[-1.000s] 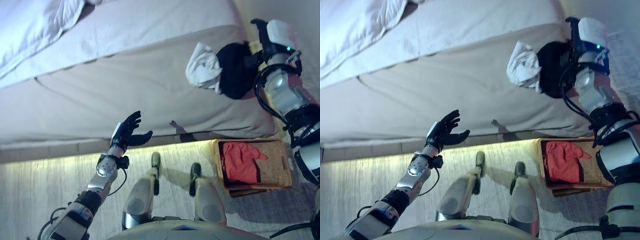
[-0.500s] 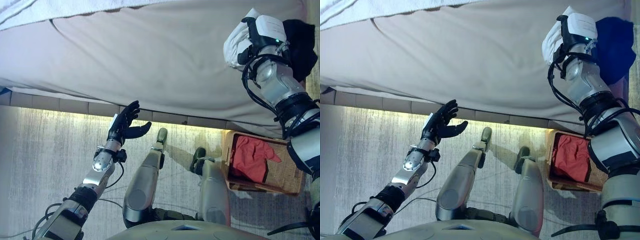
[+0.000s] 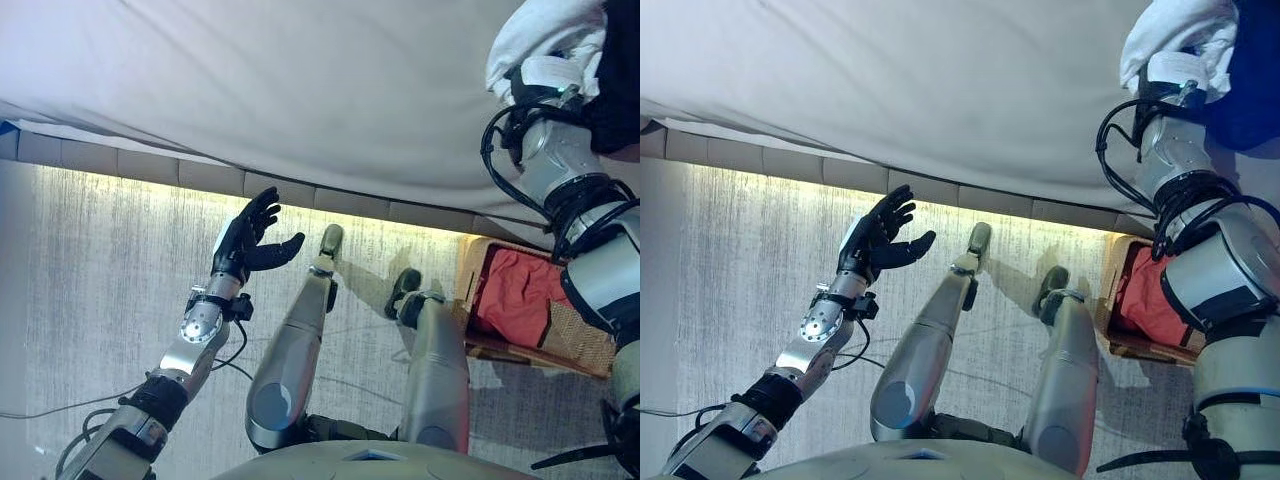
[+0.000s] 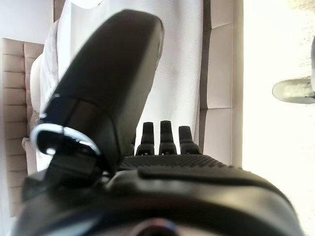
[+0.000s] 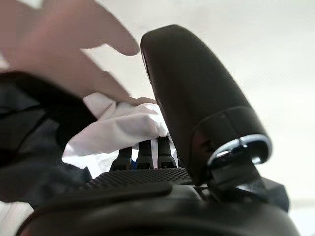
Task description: Pick up the clothes from the bed and place them into the basket
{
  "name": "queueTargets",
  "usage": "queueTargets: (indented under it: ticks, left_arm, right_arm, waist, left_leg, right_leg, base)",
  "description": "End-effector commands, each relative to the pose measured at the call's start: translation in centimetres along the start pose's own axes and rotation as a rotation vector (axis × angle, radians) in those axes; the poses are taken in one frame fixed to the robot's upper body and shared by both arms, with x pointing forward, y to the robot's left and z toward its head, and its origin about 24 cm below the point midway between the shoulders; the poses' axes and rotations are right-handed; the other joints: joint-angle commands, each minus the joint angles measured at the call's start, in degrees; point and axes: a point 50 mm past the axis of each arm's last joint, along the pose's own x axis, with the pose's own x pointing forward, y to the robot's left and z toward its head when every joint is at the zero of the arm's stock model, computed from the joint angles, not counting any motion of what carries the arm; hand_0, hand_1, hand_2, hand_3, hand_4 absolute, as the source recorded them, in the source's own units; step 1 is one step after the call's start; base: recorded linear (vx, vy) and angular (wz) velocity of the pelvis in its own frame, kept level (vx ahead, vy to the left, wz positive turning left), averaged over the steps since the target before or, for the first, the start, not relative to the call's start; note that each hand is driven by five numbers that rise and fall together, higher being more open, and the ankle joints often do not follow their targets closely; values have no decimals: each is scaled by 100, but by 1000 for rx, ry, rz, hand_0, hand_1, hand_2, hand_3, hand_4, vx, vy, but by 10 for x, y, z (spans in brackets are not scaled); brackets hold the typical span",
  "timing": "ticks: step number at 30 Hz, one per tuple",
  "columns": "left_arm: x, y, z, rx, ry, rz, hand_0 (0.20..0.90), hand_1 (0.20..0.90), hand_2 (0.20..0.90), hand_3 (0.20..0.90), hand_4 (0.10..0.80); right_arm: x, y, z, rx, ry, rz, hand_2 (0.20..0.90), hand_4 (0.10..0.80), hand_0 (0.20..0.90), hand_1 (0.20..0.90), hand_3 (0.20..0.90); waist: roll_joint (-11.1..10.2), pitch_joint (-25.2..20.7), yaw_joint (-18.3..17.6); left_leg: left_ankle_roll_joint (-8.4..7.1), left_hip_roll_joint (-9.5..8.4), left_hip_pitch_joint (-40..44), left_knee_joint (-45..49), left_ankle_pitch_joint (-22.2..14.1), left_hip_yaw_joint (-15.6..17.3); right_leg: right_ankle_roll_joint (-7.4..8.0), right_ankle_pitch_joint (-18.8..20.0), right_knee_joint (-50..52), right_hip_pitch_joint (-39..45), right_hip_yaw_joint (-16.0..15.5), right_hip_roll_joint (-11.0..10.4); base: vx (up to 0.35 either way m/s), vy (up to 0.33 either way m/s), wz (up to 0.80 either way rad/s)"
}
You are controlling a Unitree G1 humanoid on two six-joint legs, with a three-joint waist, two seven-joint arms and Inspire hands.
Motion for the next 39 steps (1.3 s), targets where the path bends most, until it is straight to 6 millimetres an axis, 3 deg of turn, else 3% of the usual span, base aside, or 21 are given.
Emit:
queueTargets:
  ticks: [1, 4, 5, 6, 7, 8, 14, 17, 23, 28, 33, 39]
  left_arm:
    - [-3, -2, 34, -27, -181, -37, 900, 900, 900, 900, 800]
    - [-6, 0, 36, -31, -180, -24, 900, 900, 900, 900, 800]
    - [-7, 2, 37, -31, -180, -18, 900, 900, 900, 900, 800]
    - [-8, 3, 37, -30, -182, -15, 900, 900, 900, 900, 800]
    - [-10, 5, 38, -29, -184, -12, 900, 900, 900, 900, 800]
    - [-11, 6, 39, -29, -187, -7, 900, 900, 900, 900, 800]
    - [-19, 12, 39, -38, -184, 13, 900, 900, 900, 900, 800]
    - [-20, 15, 39, -40, -186, 11, 900, 900, 900, 900, 800]
    - [-18, 13, 38, -44, -184, 6, 900, 900, 900, 900, 800]
    - [-11, 11, 35, -36, -173, 1, 900, 900, 900, 900, 800]
    - [-13, 7, 20, -51, -112, 1, 900, 900, 900, 900, 800]
    - [-24, 6, -6, -56, -3, 15, 900, 900, 900, 900, 800]
  right_arm:
    - [3, -67, -49, -182, 224, -157, 900, 800, 900, 900, 900]
    - [1, -78, -60, -238, 275, -195, 900, 800, 900, 900, 900]
    - [1, -82, -64, -245, 290, -221, 639, 495, 639, 639, 595]
    - [0, -87, -67, -241, 298, -242, 444, 267, 444, 444, 367]
    - [-1, -91, -70, -238, 303, -260, 333, 138, 333, 333, 238]
    - [-2, -97, -72, -231, 308, -287, 300, 100, 300, 300, 200]
    - [-7, -115, -73, -136, 213, -445, 300, 100, 300, 300, 200]
    - [-8, -115, -70, -95, 148, -482, 300, 100, 300, 300, 200]
    - [-10, -110, -57, 55, 1, -548, 300, 100, 300, 300, 200]
    - [-16, -121, -51, 261, -112, -607, 300, 100, 300, 300, 200]
    - [-24, -133, -53, 409, -222, -682, 300, 100, 300, 300, 200]
    - [-34, -144, -71, 462, -230, -704, 300, 100, 300, 300, 200]
  waist:
    - [248, -186, 148]
    - [286, -186, 155]
    - [291, -186, 151]
    - [291, -186, 146]
    - [290, -186, 138]
    - [286, -186, 124]
    - [248, -186, 33]
    - [195, -186, -23]
    - [41, -186, -134]
    - [-164, -190, -201]
    - [-404, -694, -349]
    - [-662, -1416, -654]
  left_leg:
    - [463, -228, -230, 1217, -1414, 219]
    - [504, -207, -436, 1430, -1477, 279]
    - [520, -202, -501, 1500, -1500, 298]
    - [527, -197, -549, 1547, -1517, 310]
    - [530, -193, -594, 1587, -1529, 318]
    - [535, -185, -647, 1639, -1545, 333]
    - [528, -145, -585, 1715, -1615, 387]
    - [507, -111, -418, 1637, -1620, 404]
    - [429, -88, 384, 1230, -1606, 443]
    - [369, -58, 1343, 850, -1662, 468]
    - [316, 89, 2086, 255, -1561, 526]
    - [227, 241, 3103, -767, -1367, 712]
  right_leg:
    - [-215, -115, 4, 34, -211, 351]
    - [-215, -134, 178, -178, -182, 343]
    - [-215, -138, 231, -244, -169, 342]
    - [-212, -144, 270, -295, -153, 341]
    - [-210, -147, 308, -347, -134, 348]
    - [-210, -149, 354, -410, -105, 363]
    - [-224, -167, 387, -371, -46, 402]
    - [-230, -168, 300, -201, -62, 415]
    - [-225, -120, -202, 655, -132, 414]
    - [-202, -67, -788, 1659, -181, 383]
    - [-211, 166, -1658, 2513, -233, 407]
    - [8, 504, -2850, 3422, 4, 525]
  base:
    - [-32, 15, 4]
    - [-34, 22, 0]
    - [-35, 18, -4]
    - [-33, 16, -3]
    - [-39, 15, -5]
    - [-37, 18, -3]
    - [-5, 3, -1]
    - [0, 32, -6]
    - [34, 46, -6]
    - [50, 41, -13]
    - [105, 62, -12]
    - [148, 40, -21]
